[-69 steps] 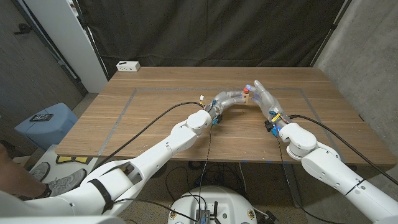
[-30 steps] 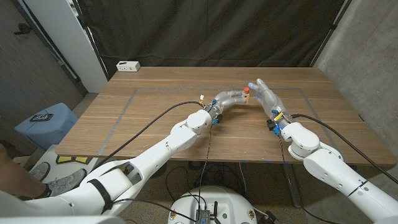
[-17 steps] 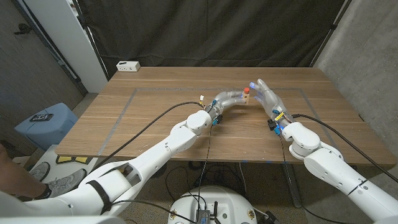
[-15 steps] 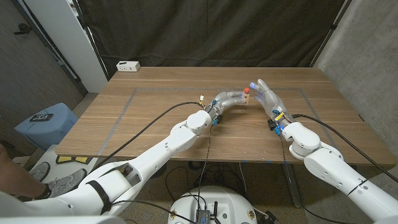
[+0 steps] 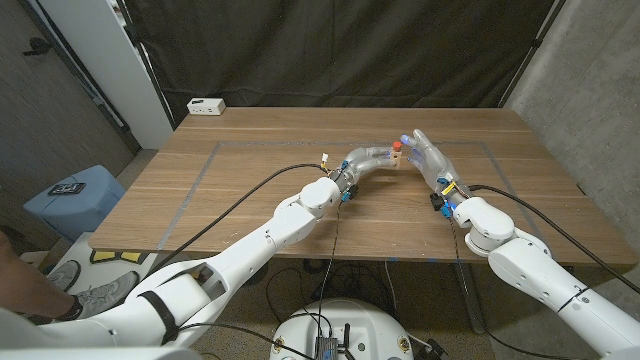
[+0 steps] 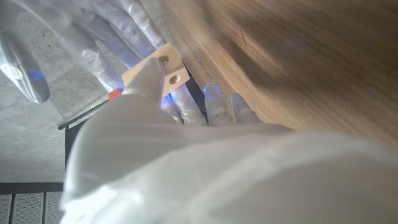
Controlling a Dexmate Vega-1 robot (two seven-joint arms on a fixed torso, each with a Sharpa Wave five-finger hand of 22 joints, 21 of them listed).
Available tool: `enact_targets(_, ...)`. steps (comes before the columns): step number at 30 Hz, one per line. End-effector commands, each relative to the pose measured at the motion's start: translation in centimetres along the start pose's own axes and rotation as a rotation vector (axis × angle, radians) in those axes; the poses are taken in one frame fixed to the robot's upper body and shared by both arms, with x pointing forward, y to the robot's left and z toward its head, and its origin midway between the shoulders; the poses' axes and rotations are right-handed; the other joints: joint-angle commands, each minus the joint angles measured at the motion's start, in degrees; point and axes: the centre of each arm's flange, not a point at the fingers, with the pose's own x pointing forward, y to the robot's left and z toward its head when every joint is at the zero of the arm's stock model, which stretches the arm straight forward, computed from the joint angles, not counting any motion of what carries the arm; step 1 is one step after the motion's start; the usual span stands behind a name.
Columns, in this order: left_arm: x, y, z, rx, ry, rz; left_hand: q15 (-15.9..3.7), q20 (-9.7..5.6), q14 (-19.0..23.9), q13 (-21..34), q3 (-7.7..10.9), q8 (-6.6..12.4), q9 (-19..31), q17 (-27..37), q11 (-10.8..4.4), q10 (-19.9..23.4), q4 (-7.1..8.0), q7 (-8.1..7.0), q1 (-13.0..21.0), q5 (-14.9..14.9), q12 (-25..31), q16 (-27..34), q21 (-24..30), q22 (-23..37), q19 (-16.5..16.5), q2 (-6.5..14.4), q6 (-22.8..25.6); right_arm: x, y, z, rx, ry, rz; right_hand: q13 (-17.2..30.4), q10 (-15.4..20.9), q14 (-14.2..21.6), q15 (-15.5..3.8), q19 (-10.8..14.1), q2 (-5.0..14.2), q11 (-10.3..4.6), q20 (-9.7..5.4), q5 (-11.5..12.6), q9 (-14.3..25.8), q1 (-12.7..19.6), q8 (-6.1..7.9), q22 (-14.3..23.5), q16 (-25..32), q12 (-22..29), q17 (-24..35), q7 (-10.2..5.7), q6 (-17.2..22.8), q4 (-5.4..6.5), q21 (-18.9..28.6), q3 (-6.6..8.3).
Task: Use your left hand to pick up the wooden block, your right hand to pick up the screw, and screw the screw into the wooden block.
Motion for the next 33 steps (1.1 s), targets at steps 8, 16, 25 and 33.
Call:
enact_targets(8,-0.1,-0.1,0.2,0.004,-0.007,0.001,-2.87,0.22,0.0,0.2,0.20,0.37,0.2,0.1,-0.20,0.4,0.10,0.08,0.0,0.2,0.3,0.4,0.2,0.3,0.2,0.4,0.2,-0.2,0.5,-0.2,0.004,0.003,0.022,0.1,-8.3,-9.0,0.18,-0.5,-0.09,-0.19,0.48,0.1,0.2,-1.1,0.52,0.3,0.1,-0.2,0.3,-0.30,0.2,0.53,-0.2,-0.22)
enact_targets(16,-0.2,-0.2,0.1,0.002,-0.004,0.000,-3.00,0.20,0.0,0.2,0.19,0.39,0.2,0.1,-0.19,0.5,0.10,0.21,0.0,0.2,0.4,0.4,0.2,0.3,0.2,0.4,0.2,-0.5,0.6,-0.2,0.004,0.001,0.021,0.1,-8.2,-9.0,0.16,-0.6,-0.03,-0.29,0.50,0.1,0.2,-1.3,0.63,0.3,0.2,0.0,0.4,-0.41,0.3,0.62,-0.2,-0.21)
enact_targets(25,-0.3,-0.3,0.1,0.003,-0.002,0.002,-2.93,0.17,0.0,0.2,0.19,0.39,0.2,0.1,-0.21,0.6,0.09,0.07,0.0,0.2,0.4,0.4,0.2,0.3,0.2,0.3,0.2,-0.9,0.7,-0.2,0.000,0.001,0.021,0.1,-7.9,-9.0,0.15,-0.6,0.05,-0.84,0.53,0.2,0.2,-1.4,0.83,0.3,0.2,0.2,0.3,-0.52,0.6,0.65,-0.1,-0.15)
enact_targets(33,-0.3,-0.4,0.1,0.001,-0.003,-0.002,-2.97,0.23,0.0,0.2,0.19,0.32,0.2,0.1,-0.20,0.6,0.18,0.10,-0.1,0.2,0.4,0.4,0.2,0.3,0.2,0.4,0.0,-1.4,0.8,-0.1,-0.004,-0.003,0.014,0.1,-7.8,-8.9,0.04,-0.6,0.09,-1.07,0.53,0.2,0.2,-1.4,0.90,0.3,0.3,0.3,0.3,-0.65,0.7,0.64,-0.1,-0.10)
